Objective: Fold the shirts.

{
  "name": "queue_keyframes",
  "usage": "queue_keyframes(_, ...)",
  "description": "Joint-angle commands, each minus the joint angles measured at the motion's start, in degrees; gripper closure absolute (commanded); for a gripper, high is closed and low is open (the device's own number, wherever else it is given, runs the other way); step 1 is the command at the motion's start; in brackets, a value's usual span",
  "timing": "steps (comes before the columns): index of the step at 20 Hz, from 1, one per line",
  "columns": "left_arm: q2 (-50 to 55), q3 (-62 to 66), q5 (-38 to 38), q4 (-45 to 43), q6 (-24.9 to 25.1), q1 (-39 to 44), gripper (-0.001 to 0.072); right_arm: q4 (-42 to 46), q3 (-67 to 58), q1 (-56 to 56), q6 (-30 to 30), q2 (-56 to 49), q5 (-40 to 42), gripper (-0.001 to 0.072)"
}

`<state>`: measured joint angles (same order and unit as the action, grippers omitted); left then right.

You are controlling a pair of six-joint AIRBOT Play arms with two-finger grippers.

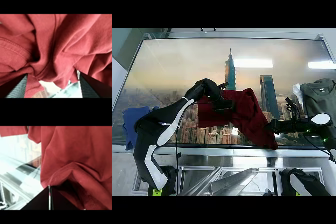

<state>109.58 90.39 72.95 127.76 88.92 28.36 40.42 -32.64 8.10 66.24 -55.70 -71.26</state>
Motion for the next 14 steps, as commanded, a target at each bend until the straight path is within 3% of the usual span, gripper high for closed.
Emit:
queue_keyframes(1, 0.0, 0.0, -1.6, 0.3, -1.0, 0.4, 0.0002, 0.0, 0.0, 0.0, -0.3, 0.0, 0.5, 0.0693)
queue_keyframes(5, -1.4, 0.0, 0.7, 0.6, 0.8, 0.1, 0.0001, 0.0, 0.0, 0.0, -0.3, 0.0, 0.3, 0.0692)
queue_keyframes(14, -2.8, 0.0, -1.8, 0.7, 1.2, -1.1, 0.0002, 0.1, 0.0, 0.0, -0.3, 0.0, 0.3, 0.0693)
